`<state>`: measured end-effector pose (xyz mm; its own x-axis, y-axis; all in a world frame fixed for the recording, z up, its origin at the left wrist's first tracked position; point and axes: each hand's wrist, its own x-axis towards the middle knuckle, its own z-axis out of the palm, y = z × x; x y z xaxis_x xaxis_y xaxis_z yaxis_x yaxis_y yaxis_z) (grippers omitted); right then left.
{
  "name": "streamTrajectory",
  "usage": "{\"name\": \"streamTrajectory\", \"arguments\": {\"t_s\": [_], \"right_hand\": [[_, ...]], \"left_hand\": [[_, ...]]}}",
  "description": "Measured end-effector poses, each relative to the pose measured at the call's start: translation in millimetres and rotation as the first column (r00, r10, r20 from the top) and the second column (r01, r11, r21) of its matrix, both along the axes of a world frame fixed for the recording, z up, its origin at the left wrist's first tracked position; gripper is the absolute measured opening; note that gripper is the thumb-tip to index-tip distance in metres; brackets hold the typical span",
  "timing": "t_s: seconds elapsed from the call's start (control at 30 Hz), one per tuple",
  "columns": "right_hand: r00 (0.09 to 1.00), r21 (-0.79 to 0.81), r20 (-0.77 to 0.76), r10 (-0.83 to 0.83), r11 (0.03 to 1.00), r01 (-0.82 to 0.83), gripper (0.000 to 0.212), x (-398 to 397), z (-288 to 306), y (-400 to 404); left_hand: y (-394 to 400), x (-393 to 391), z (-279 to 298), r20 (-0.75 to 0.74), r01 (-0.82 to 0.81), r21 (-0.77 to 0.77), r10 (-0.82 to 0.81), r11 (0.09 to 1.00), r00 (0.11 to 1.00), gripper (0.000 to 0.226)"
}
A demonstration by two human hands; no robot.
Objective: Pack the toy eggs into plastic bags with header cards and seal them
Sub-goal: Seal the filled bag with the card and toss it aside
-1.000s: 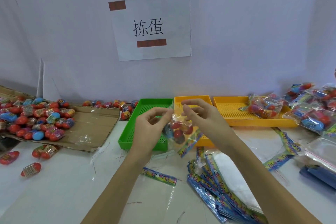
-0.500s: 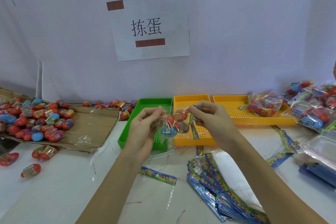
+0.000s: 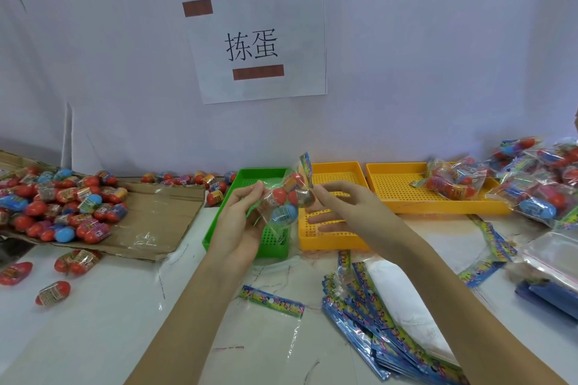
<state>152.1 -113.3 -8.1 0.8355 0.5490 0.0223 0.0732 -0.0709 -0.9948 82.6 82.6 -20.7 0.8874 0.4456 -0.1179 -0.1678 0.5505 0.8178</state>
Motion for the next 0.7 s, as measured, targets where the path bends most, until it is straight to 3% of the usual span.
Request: {"name": "streamTrajectory", "arguments": {"t_s": [0.17,0.3,0.4,0.47,0.5,0.57,0.6,0.67,0.7], "right_hand": [[0.970,0.224,-0.198,0.139,0.970,-0.093,0.060,-2.2,-0.9,2.8],[0.978,0.305,-0.198,0.058,0.952,0.005,0.038,-3.6,-3.8,6.2],[0.983,0.283,-0.179,-0.033,0.955,0.084,0.022,-1.1,-1.2,4.5],[0.995,0.184,-0.065,-0.077,0.979,0.088,0.012,-0.7,1.4,-0.1],[0.996,0.094,0.045,-0.076,0.993,0.072,0.011,-0.4,2.6,-2.8],[0.976,-0.053,0.216,-0.002,0.999,0.013,0.014,-2.0,5.5,-7.1],[0.966,-0.081,0.256,0.033,0.997,-0.013,0.018,-3.3,6.8,-8.3],[0.955,-0.087,0.291,0.061,0.996,-0.037,0.024,-4.6,7.8,-9.9],[0.951,-0.086,0.305,0.059,0.996,-0.034,0.027,-4.2,7.1,-10.2]], "left_hand": [[-5.9,1.4,-4.3,0.068,-0.059,0.101,0.052,0.993,0.996,0.010],[-9.9,-1.4,-1.8,0.027,0.051,0.320,-0.063,0.946,0.998,0.015],[-10.3,-4.0,7.4,0.024,0.107,0.310,-0.120,0.945,0.992,0.044],[-10.8,-4.9,9.7,0.054,0.018,0.488,-0.051,0.873,0.997,0.064],[-10.9,-5.6,9.9,0.072,-0.043,0.626,-0.002,0.779,0.997,0.069],[-10.5,-7.0,7.1,0.105,-0.077,0.815,-0.016,0.574,0.994,0.061],[-10.4,-7.4,5.5,0.091,-0.043,0.842,-0.064,0.538,0.994,0.044],[-13.6,-8.9,3.8,0.086,0.007,0.790,-0.123,0.613,0.989,0.014],[-14.4,-8.0,2.9,0.108,-0.016,0.771,-0.106,0.637,0.989,0.012]]}}
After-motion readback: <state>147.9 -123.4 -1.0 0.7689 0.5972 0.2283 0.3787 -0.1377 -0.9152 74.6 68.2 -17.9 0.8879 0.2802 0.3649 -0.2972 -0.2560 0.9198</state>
